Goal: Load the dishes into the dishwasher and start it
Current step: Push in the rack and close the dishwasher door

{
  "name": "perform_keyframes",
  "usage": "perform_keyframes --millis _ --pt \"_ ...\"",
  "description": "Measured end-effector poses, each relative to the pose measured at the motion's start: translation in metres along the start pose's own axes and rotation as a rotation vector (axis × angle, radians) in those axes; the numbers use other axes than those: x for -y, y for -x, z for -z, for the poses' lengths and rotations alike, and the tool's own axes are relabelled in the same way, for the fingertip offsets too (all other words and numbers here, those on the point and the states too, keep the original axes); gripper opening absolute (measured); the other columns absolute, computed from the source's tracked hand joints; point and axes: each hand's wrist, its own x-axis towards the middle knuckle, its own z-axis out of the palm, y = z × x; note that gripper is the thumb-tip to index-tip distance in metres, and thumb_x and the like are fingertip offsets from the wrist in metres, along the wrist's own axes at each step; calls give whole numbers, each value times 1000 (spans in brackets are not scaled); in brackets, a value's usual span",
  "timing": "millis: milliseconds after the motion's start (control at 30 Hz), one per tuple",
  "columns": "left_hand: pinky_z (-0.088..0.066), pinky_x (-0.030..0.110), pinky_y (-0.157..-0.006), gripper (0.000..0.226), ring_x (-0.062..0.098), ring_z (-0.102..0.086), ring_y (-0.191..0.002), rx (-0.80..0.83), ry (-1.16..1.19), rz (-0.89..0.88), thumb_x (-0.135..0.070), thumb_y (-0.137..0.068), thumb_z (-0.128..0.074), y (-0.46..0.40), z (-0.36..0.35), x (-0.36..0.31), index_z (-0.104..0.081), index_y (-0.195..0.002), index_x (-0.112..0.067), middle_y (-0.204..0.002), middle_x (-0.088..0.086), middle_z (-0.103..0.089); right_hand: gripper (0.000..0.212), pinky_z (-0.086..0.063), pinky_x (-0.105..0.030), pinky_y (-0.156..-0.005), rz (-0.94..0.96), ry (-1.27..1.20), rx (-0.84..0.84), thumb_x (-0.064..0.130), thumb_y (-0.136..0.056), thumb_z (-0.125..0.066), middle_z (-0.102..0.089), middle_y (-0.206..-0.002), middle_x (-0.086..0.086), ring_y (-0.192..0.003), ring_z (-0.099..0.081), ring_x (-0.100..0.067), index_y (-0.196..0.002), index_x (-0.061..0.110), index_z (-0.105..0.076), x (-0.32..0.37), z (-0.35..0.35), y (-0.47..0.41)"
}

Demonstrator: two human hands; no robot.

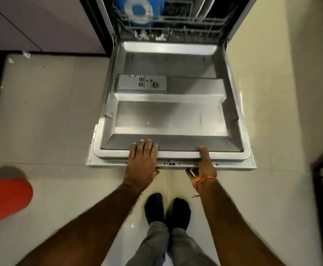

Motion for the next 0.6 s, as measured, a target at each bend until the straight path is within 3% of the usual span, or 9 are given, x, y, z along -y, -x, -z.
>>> perform_keyframes --millis 67,167,267,333,400,467,600 --pt "-26 60 -118 99 41 -36 -142 -65 -23 -51 -52 -77 -79 5 29 8 -32 -152 -8 -153 21 -40 102 -60 -49 -81 3 37 -20 57 -35 -95 -68 -111 -10 -95 -66 -26 -123 18 -60 23 -6 29" --pt "-29 59 -117 104 39 -42 -137 -104 -13 -104 -48 -68 -82 3 102 28 -31 -150 -8 -149 19 -44 118 -60 -49 -79 32 72 9 68 -22 -94 -67 -118 -8 -100 -66 -28 -124 21 -61 68 -21 81" --pt "-20 55 -123 113 35 -29 -147 -121 -37 -199 -59 -68 -77 -12 184 45 -21 -153 -12 -158 15 -34 116 -53 -46 -91 139 281 -21 70 -49 -87 -53 -139 -14 -120 -56 -36 -142 15 -46 121 -43 156" --pt "-12 54 -125 115 32 -16 -153 -117 -51 -239 -63 -70 -72 -27 232 59 -16 -157 -13 -165 13 -20 117 -34 -47 -112 387 577 -226 63 -73 -78 -28 -158 -21 -143 -32 -39 -155 2 -20 153 -64 191" --pt "-9 54 -125 118 31 -8 -156 -153 -57 -257 -66 -67 -70 -40 272 70 -17 -159 -14 -168 12 -13 118 -18 -52 -121 810 791 -335 62 -81 -71 -3 -165 -21 -152 -7 -38 -157 1 -3 173 -86 215" --pt "-9 55 -124 123 30 -2 -156 -206 -65 -288 -68 -63 -68 -55 310 81 -16 -159 -13 -169 13 -9 106 -12 -58 -122 1195 988 -303 65 -87 -59 1 -167 -16 -154 2 -36 -158 6 -7 188 -109 220" --pt "-11 55 -124 129 28 -1 -157 -296 -85 -377 -76 -61 -62 -94 377 105 -10 -160 -13 -169 12 -6 82 -8 -60 -121 1635 1326 -264 65 -96 -34 -13 -167 -11 -154 -4 -33 -156 9 -28 239 -150 222"
